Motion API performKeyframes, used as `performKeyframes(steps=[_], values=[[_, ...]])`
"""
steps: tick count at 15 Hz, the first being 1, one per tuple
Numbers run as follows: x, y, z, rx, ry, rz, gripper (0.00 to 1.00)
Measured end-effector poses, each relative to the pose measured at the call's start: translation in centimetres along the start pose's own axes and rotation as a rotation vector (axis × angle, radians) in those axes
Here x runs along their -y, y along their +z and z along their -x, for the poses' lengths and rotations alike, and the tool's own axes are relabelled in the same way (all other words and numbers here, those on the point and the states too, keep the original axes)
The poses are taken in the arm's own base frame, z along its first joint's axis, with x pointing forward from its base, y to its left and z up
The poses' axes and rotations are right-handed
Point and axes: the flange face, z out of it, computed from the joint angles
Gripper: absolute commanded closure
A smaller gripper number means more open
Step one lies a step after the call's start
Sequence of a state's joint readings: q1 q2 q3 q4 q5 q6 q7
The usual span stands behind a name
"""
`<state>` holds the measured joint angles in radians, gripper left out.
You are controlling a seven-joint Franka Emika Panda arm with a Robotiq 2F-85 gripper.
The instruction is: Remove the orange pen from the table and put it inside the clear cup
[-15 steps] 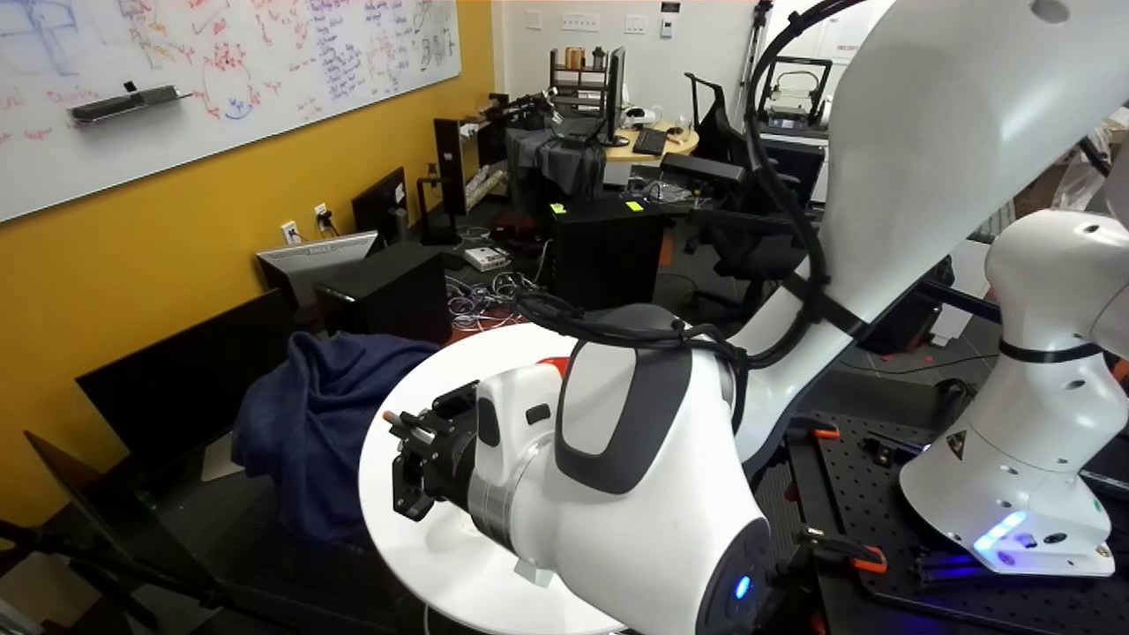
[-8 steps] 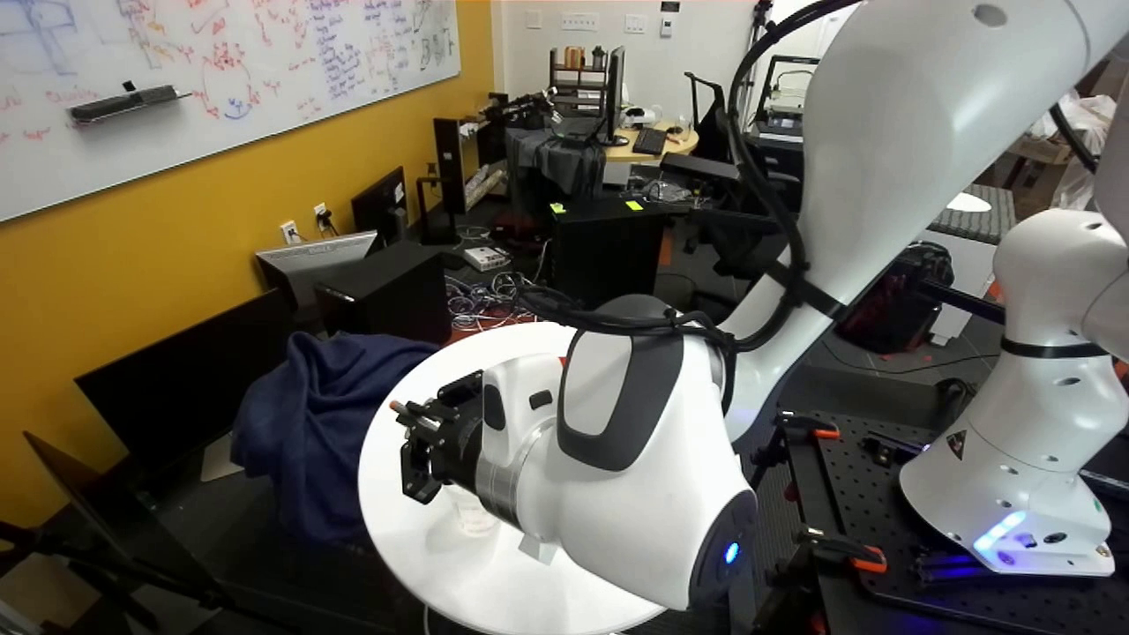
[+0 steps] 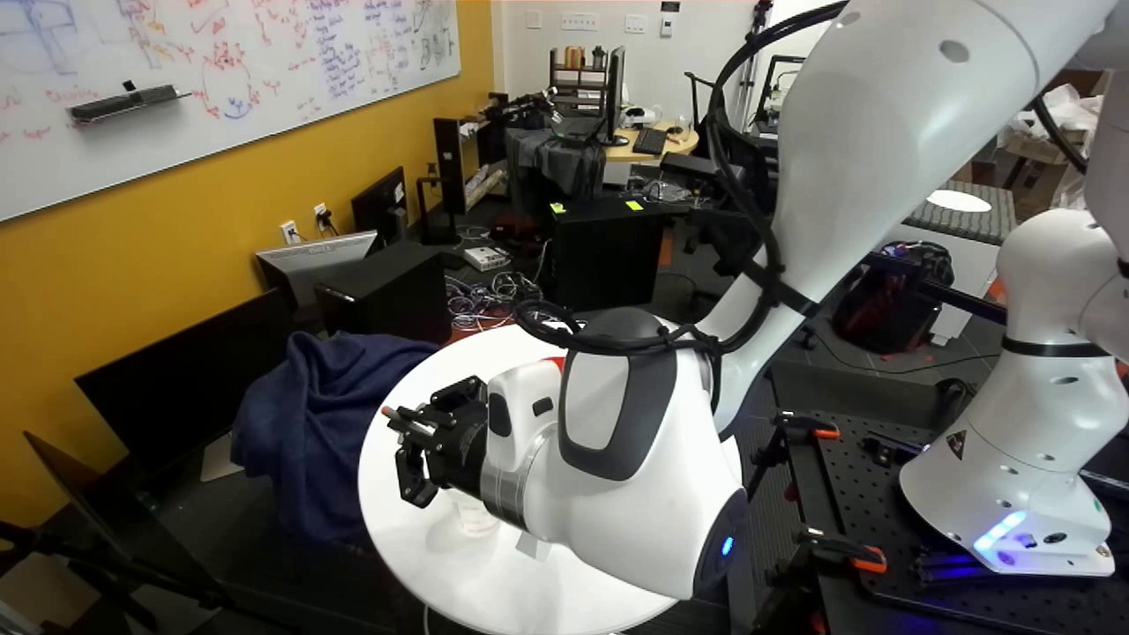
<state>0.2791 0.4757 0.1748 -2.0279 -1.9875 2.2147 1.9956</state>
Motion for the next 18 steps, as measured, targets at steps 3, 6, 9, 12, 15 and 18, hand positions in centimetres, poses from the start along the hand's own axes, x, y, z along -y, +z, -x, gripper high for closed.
performKeyframes(steps=[3, 6, 9, 12, 15, 18], values=[[0.2, 0.8, 1.5, -0.002, 0.014, -0.012, 0.97], [0.4, 1.2, 2.6, -0.001, 0.018, -0.024, 0.55], [0.6, 1.4, 3.1, 0.005, 0.017, -0.029, 0.32], [0.7, 1.5, 3.1, 0.006, 0.021, -0.030, 0.08], [0.9, 1.2, 2.9, 0.005, 0.023, -0.037, 0.00], [1.6, 0.4, 2.6, 0.007, 0.032, -0.049, 0.00]])
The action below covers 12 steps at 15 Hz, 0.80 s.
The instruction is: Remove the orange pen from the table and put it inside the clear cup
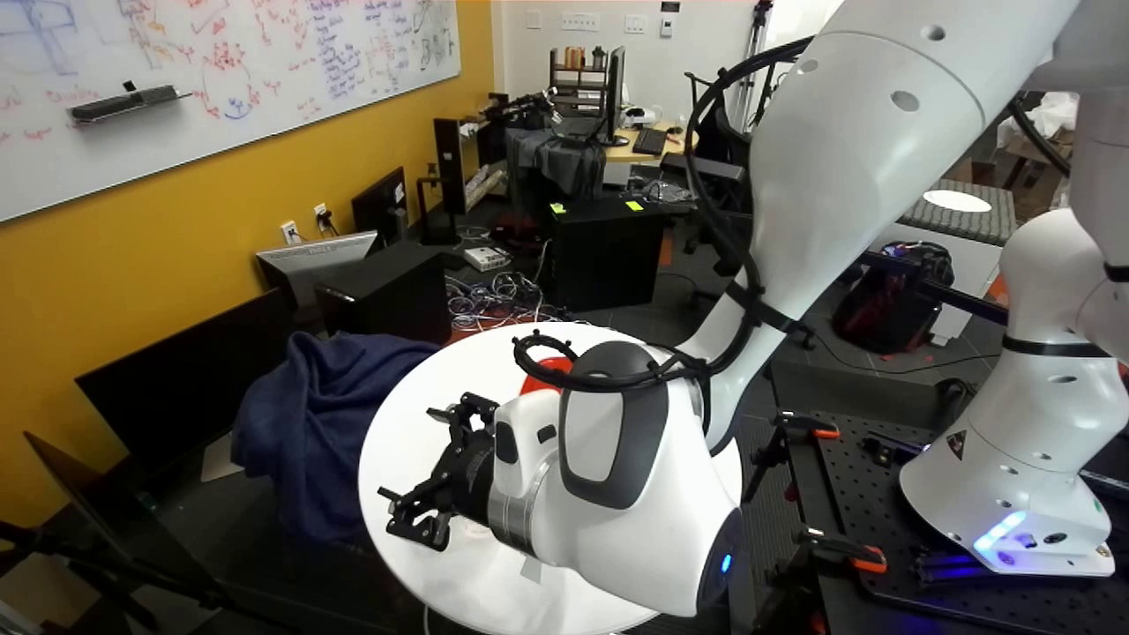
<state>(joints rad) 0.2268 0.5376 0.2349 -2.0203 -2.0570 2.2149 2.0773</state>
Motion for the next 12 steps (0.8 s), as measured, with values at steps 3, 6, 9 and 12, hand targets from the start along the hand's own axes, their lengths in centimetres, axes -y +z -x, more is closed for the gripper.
performKeyframes(steps=[3, 6, 9, 12], values=[[0.6, -1.2, -0.6, 0.011, 0.023, -0.006, 0.00], [0.6, -2.7, -1.4, 0.016, 0.045, 0.001, 0.00], [0.2, -4.2, -2.1, 0.012, 0.064, 0.018, 0.00], [-0.5, -5.7, -2.6, 0.018, 0.087, 0.032, 0.00]])
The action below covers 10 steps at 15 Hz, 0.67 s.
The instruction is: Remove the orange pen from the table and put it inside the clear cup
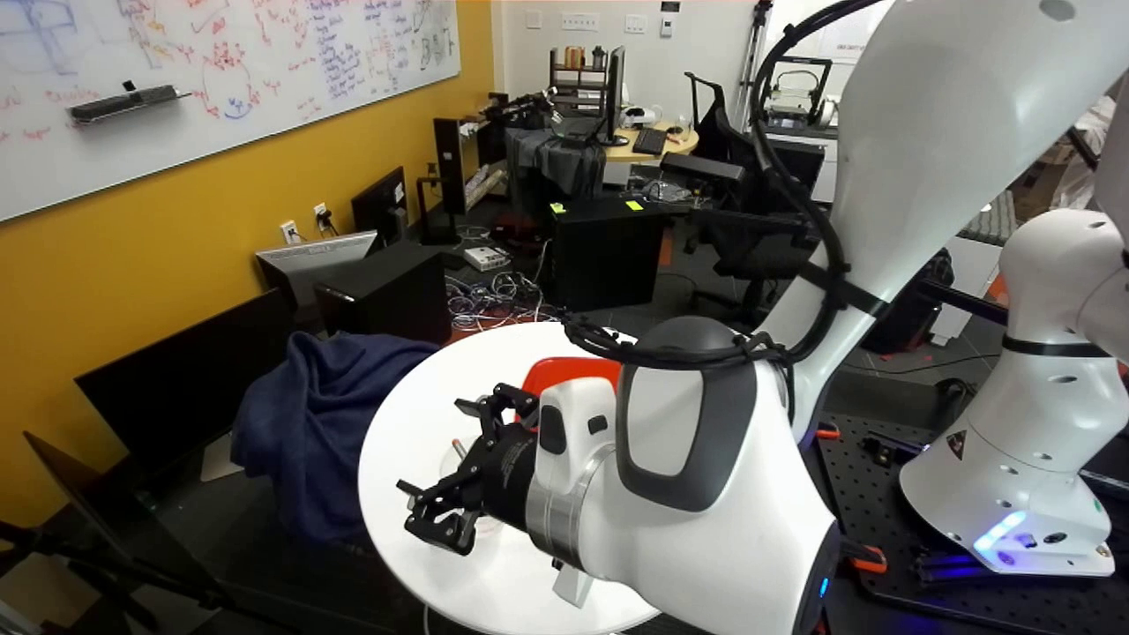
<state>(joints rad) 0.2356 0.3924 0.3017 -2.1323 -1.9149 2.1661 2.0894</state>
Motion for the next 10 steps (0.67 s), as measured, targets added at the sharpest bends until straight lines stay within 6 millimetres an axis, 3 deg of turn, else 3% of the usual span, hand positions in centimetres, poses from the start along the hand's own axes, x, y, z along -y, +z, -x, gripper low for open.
performKeyframes(steps=[10], values=[[-4.0, -3.4, -0.8, -0.027, 0.068, 0.025, 0.00]])
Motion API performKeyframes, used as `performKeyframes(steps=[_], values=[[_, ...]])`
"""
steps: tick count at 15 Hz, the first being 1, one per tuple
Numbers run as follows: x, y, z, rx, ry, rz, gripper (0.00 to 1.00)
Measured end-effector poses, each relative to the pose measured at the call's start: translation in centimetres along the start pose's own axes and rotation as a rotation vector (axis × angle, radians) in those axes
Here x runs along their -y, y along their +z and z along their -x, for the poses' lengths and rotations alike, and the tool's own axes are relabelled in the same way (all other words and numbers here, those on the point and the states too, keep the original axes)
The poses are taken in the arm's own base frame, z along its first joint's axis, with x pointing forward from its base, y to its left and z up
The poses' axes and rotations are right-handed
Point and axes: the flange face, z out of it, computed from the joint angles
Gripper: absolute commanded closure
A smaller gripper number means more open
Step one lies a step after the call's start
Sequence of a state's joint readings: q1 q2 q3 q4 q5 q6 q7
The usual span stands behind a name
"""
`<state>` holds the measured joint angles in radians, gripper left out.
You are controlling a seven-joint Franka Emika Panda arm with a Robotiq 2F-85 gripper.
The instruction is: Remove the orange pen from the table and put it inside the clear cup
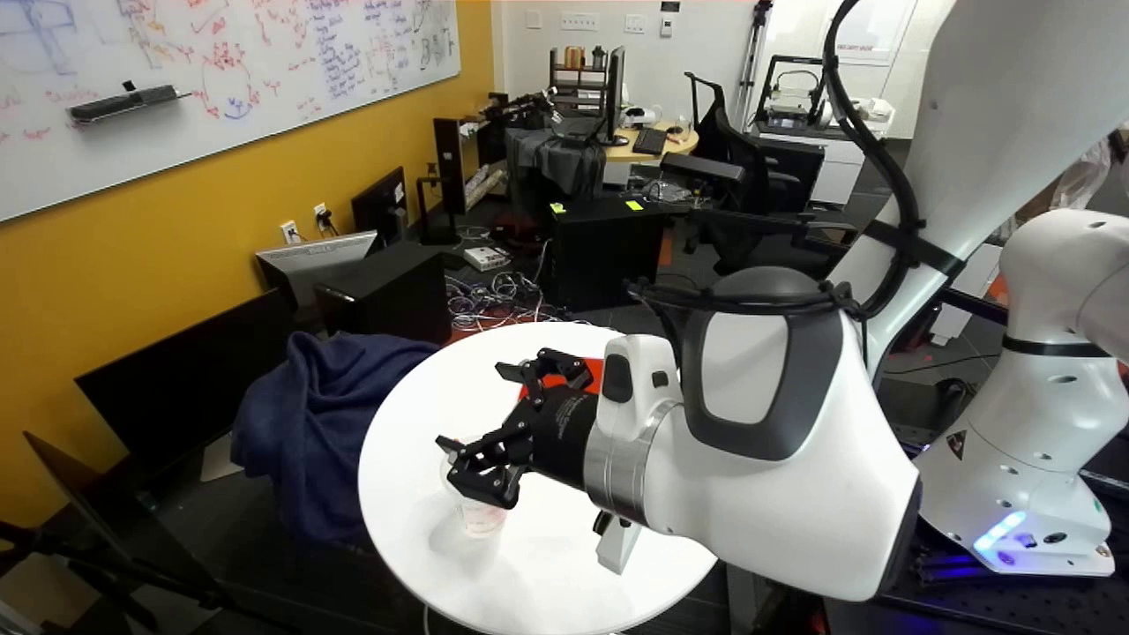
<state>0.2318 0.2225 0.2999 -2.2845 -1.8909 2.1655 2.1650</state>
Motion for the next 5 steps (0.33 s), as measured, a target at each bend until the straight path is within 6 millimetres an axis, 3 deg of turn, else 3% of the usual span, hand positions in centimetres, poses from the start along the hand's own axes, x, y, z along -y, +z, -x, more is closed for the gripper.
performKeyframes(steps=[5], values=[[-0.28, -0.26, 0.18, 0.000, -0.004, 0.000, 0.00]])
